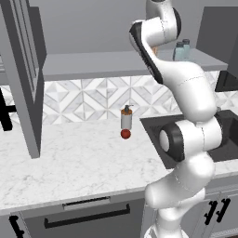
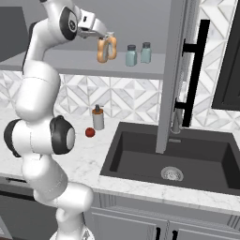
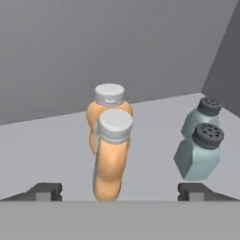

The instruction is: Put the shaker and condiment bottle from the counter next to their counterparts in the cabinet.

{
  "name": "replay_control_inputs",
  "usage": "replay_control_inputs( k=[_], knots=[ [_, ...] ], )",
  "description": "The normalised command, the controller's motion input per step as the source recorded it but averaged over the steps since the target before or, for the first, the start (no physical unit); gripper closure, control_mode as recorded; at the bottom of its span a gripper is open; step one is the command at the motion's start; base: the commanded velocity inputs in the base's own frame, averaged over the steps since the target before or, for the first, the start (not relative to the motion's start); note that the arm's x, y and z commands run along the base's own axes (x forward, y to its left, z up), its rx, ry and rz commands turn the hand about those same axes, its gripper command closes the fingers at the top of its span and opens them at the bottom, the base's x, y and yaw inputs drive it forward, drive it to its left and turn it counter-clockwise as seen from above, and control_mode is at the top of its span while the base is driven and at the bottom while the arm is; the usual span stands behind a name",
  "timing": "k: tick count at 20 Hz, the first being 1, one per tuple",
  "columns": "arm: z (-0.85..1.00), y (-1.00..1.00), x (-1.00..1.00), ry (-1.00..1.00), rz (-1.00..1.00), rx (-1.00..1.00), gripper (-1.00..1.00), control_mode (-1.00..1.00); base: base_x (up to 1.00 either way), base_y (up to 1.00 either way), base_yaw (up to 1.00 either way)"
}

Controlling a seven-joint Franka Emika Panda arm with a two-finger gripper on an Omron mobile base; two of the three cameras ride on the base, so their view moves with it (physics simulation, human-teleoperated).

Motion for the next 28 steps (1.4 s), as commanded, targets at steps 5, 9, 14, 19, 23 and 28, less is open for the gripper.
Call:
replay_control_inputs(
  k=[5,9,14,19,23,28],
  knots=[
    [-0.05,0.06,-1.00,-0.45,0.00,-0.11,-1.00,-1.00,0.00,0.00,0.00],
    [-0.30,0.13,-1.00,-0.43,0.00,-0.12,-1.00,-1.00,0.00,0.00,0.00],
    [-0.73,0.04,-1.00,-0.34,0.00,-0.08,-1.00,-1.00,0.00,0.00,0.00],
    [-1.00,0.00,-1.00,-0.17,0.00,-0.06,-1.00,-1.00,0.00,0.00,0.00],
    [-1.00,0.00,-1.00,-0.07,0.00,-0.07,-1.00,-1.00,0.00,0.00,0.00],
    [-1.00,0.00,-1.00,-0.02,0.00,-0.11,-1.00,-1.00,0.00,0.00,0.00]
  ],
)
